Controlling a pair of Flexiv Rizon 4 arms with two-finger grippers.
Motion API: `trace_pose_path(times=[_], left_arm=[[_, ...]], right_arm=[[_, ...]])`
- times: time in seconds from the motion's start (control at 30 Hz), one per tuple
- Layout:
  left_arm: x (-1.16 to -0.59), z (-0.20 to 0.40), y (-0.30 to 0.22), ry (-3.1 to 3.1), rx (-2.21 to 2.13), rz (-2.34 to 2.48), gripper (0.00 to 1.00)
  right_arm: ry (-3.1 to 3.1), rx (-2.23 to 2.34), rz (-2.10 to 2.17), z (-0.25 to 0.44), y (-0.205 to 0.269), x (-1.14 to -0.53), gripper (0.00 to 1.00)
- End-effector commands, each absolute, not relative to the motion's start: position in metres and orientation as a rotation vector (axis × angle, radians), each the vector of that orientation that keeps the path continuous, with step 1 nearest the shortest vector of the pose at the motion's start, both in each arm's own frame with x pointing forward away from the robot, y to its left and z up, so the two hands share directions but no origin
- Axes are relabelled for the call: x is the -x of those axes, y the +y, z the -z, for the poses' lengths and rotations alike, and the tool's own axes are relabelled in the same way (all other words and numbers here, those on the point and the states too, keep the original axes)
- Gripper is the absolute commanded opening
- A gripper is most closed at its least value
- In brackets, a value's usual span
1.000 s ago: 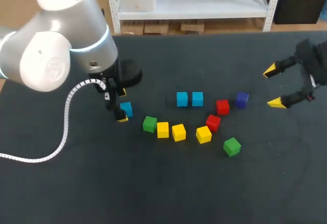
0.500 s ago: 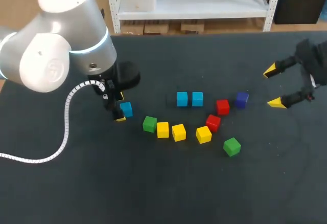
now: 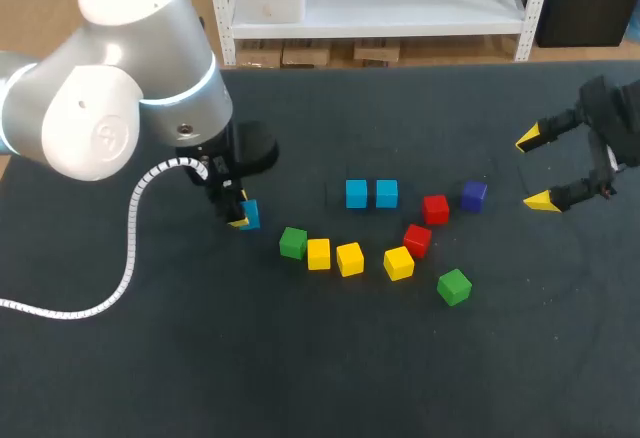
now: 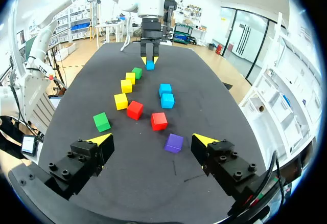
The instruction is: Place the blue cubes, place green cubes on the blue cubes, place the yellow cubes on the green cubes, then place the red cubes on the yellow cubes, and place purple cube on the red cubes.
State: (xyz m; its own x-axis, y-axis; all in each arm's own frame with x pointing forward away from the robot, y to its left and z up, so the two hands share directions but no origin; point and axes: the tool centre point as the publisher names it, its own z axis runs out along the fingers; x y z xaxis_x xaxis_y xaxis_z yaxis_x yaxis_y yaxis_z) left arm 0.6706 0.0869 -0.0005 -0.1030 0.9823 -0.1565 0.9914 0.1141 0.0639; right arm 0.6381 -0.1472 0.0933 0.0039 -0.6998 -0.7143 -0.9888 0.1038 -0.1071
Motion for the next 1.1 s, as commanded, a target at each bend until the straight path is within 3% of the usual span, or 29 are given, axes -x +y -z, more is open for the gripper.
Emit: trace_pose_path(times=[0.03, 0.4, 1.1], left_arm=[[-0.67, -0.009, 0.086, 2.181, -2.018, 0.086, 0.0], [-0.678, -0.039, 0.061, 1.96, -2.168, 0.094, 0.0], [-0.698, -0.025, 0.022, 1.969, -2.208, 0.111, 0.0]], right_arm=[[1.754, 1.655, -0.59, -0.092, -0.147, -0.639, 1.0], [1.754, 1.655, -0.59, -0.092, -0.147, -0.639, 1.0], [1.754, 1.655, -0.59, -0.092, -0.147, -0.639, 1.0]])
